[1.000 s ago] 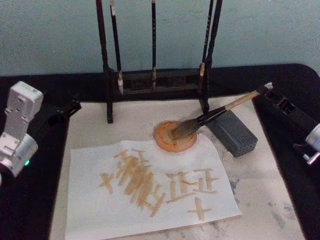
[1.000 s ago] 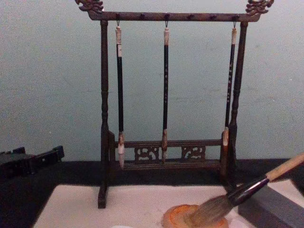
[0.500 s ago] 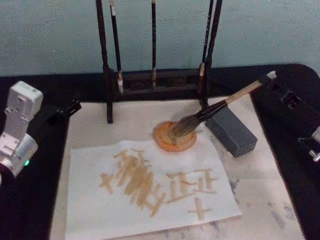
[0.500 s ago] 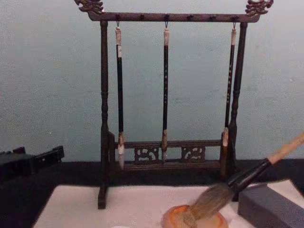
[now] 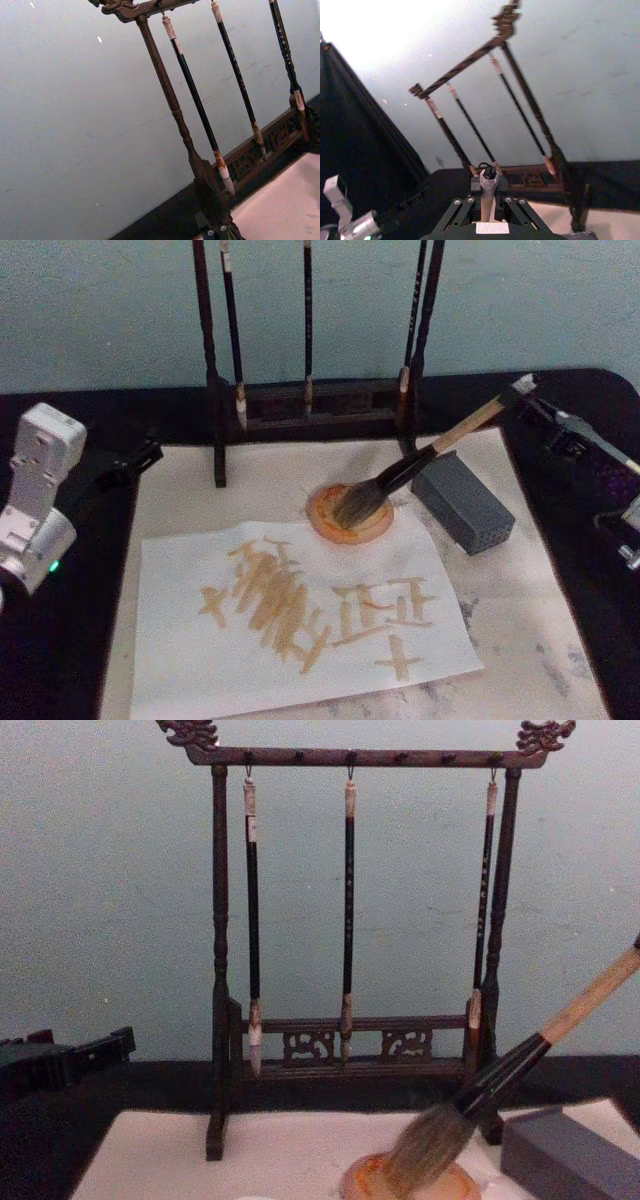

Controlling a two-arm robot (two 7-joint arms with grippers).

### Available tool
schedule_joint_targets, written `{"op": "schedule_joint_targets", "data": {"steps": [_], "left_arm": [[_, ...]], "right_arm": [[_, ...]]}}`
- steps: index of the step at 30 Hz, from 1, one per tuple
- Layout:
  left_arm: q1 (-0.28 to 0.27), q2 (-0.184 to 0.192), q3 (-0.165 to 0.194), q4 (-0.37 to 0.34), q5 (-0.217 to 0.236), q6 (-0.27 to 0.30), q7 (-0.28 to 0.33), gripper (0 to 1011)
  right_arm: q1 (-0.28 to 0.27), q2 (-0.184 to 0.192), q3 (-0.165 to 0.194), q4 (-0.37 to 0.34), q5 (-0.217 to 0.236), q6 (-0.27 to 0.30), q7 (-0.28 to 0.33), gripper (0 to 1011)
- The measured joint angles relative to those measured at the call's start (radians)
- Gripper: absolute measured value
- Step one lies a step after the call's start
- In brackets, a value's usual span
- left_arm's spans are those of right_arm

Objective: Pick up the brush from the inkstone, write on the paper, then place the brush back to its original position.

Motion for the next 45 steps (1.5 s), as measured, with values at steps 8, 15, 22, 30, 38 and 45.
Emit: {"op": "schedule_joint_targets", "data": {"steps": [8,15,22,30,38,45], "left_arm": [[0.0,0.0,0.0,0.0,0.0,0.0,0.0,1000],[0.0,0.0,0.0,0.0,0.0,0.0,0.0,1002],[0.0,0.0,0.0,0.0,0.0,0.0,0.0,1002],[0.0,0.0,0.0,0.0,0.0,0.0,0.0,1002],[0.0,0.0,0.0,0.0,0.0,0.0,0.0,1002],[0.0,0.0,0.0,0.0,0.0,0.0,0.0,1002]], "right_arm": [[-0.05,0.034,0.0,-0.115,-0.119,-0.053,-0.048,171],[-0.079,0.044,-0.011,-0.188,-0.217,-0.075,-0.077,171],[-0.096,0.034,-0.034,-0.242,-0.298,-0.092,-0.078,171],[-0.087,0.005,-0.075,-0.275,-0.398,-0.077,-0.097,171],[-0.068,-0.017,-0.111,-0.294,-0.49,-0.046,-0.109,171],[-0.058,-0.034,-0.127,-0.304,-0.537,-0.024,-0.111,171]]}}
